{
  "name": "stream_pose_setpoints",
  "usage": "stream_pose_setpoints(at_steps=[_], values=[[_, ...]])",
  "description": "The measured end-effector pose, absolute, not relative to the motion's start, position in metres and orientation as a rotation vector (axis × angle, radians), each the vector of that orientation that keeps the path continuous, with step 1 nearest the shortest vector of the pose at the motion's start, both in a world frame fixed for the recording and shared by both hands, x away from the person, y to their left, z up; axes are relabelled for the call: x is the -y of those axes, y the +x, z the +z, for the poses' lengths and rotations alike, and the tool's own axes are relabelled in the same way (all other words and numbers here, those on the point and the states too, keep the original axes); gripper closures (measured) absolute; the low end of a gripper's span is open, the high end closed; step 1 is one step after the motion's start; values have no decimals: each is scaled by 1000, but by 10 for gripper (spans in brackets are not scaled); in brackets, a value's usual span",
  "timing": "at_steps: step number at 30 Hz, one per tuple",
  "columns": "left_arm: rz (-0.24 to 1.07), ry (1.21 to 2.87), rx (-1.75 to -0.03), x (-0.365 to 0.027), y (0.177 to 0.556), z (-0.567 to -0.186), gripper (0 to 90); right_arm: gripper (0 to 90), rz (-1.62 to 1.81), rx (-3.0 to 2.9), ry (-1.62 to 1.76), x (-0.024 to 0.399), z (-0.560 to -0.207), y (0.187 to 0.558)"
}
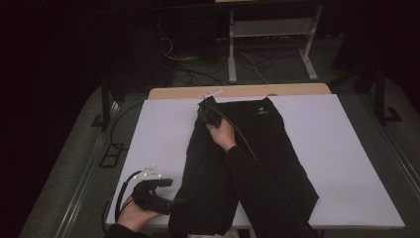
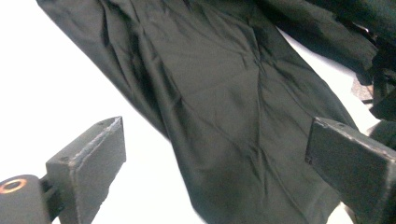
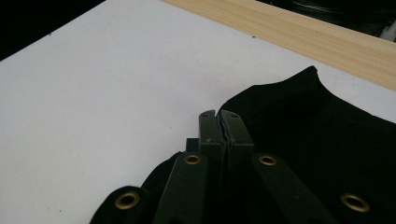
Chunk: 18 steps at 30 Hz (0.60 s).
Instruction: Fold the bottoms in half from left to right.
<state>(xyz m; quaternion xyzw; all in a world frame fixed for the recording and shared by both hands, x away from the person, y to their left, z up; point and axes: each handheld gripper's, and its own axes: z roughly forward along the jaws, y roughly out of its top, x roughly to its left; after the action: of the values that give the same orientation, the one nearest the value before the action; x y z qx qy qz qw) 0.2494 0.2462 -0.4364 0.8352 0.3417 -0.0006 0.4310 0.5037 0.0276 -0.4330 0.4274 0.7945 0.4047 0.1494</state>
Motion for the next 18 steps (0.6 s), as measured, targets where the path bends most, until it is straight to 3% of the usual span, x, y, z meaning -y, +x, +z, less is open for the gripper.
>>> stream_pose_setpoints(at_steps=[13,18], values=[[-196,2078,-922,-255,250,-445,248,867,1169,-2279,1219,-27,-431,503],[-280,2059,-968,-259,252,-448,376,867,1175,-2280,1214,-26,-431,503]])
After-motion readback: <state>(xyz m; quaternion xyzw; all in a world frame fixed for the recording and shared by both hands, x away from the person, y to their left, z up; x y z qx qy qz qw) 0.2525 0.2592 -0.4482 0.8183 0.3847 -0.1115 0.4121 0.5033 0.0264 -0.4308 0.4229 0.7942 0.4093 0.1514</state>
